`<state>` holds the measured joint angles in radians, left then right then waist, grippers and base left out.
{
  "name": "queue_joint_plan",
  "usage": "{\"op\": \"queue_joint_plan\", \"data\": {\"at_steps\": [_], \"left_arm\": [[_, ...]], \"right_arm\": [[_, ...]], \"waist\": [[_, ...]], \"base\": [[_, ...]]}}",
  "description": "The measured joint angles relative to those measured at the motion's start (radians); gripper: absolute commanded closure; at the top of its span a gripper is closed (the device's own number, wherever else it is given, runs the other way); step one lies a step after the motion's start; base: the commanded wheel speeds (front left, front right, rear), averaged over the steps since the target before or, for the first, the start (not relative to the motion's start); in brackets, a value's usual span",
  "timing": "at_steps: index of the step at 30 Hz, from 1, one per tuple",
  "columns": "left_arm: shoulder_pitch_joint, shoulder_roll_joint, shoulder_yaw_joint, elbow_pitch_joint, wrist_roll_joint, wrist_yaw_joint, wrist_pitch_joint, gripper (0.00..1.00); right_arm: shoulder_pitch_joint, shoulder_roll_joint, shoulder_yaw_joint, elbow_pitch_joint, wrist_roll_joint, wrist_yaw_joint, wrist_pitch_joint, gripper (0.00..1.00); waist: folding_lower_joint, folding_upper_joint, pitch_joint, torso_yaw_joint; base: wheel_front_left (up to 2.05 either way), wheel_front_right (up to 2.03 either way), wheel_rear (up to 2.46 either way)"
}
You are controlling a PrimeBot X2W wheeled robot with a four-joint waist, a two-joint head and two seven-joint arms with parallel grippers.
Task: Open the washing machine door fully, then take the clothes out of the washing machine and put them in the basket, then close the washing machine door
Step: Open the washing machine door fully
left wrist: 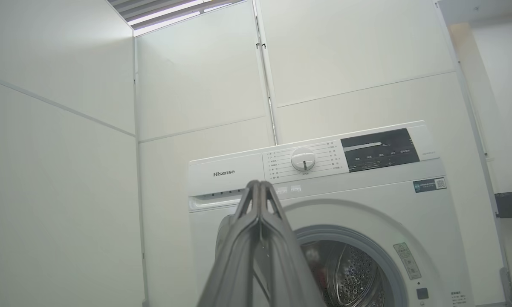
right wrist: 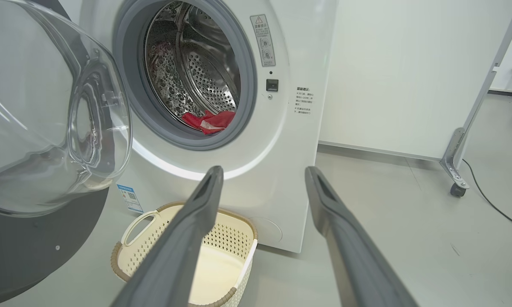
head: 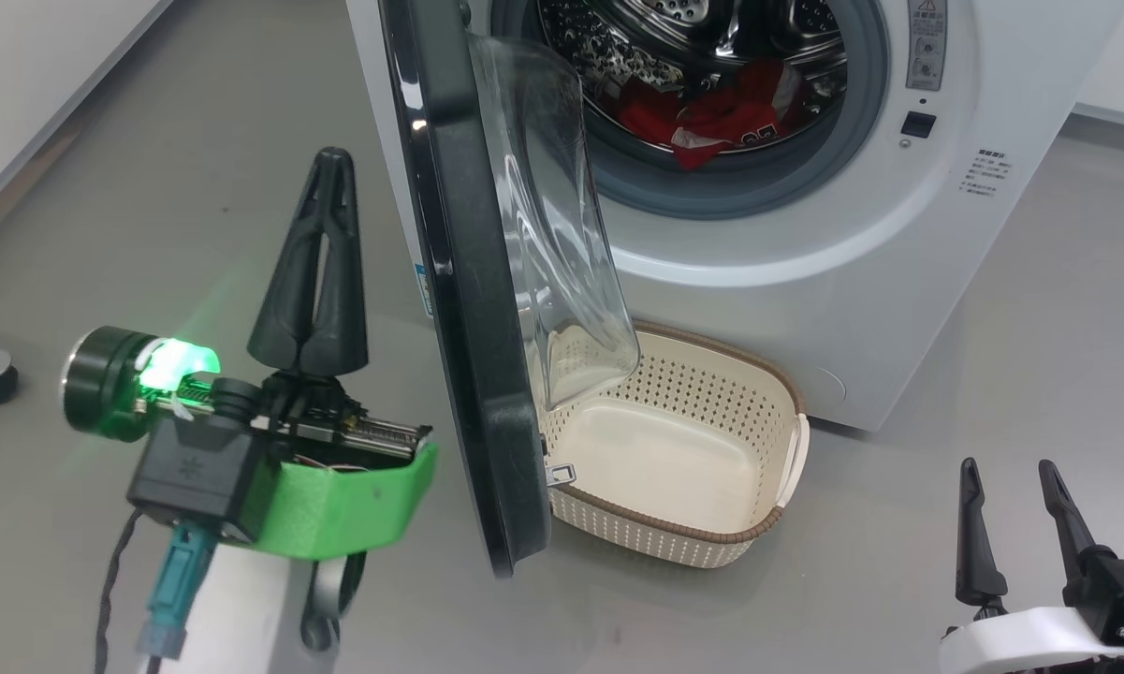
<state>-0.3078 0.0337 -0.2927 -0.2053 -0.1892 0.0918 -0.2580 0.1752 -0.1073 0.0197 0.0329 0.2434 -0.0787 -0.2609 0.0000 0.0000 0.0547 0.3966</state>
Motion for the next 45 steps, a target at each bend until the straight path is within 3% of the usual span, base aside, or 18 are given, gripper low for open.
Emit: {"op": "queue_joint_plan", "data": {"at_steps": [5,13,18,24,35,45], "left_arm": [[0.009,0.002,-0.137,-0.067,-0.026,-0.056,0.0,1.0],[0.131,0.013,-0.366,-0.025,-0.132,-0.159,0.072,1.0],[0.186,0.015,-0.427,0.044,-0.16,-0.176,0.141,1.0],[0.21,0.024,-0.426,0.136,-0.141,-0.172,0.188,1.0],[0.206,0.024,-0.334,0.235,-0.094,-0.088,0.191,1.0],[0.196,0.023,-0.323,0.269,-0.091,-0.06,0.182,1.0]], "right_arm": [[0.004,0.012,0.002,0.008,-0.002,0.006,0.0,0.0],[0.018,0.016,0.001,0.007,-0.009,0.007,0.0,0.0],[0.018,0.02,0.002,0.007,-0.011,0.012,0.0,0.0],[0.018,0.021,0.003,0.007,-0.018,0.019,0.0,0.0],[0.017,0.024,-0.014,0.007,-0.019,0.025,0.0,0.0],[0.017,0.03,-0.02,0.007,-0.019,0.026,0.0,0.0]], "waist": [[0.0,0.0,-0.016,-0.008],[0.0,0.0,-0.022,-0.015],[0.0,0.0,-0.016,-0.017],[0.0,0.0,-0.004,-0.027],[0.0,0.0,0.01,-0.043],[0.0,0.0,0.017,-0.048]], "base": [[0.0,0.0,0.0],[0.0,0.0,0.0],[0.0,0.0,0.0],[0.0,0.0,0.0],[0.0,0.0,0.0],[0.0,0.0,0.0]]}}
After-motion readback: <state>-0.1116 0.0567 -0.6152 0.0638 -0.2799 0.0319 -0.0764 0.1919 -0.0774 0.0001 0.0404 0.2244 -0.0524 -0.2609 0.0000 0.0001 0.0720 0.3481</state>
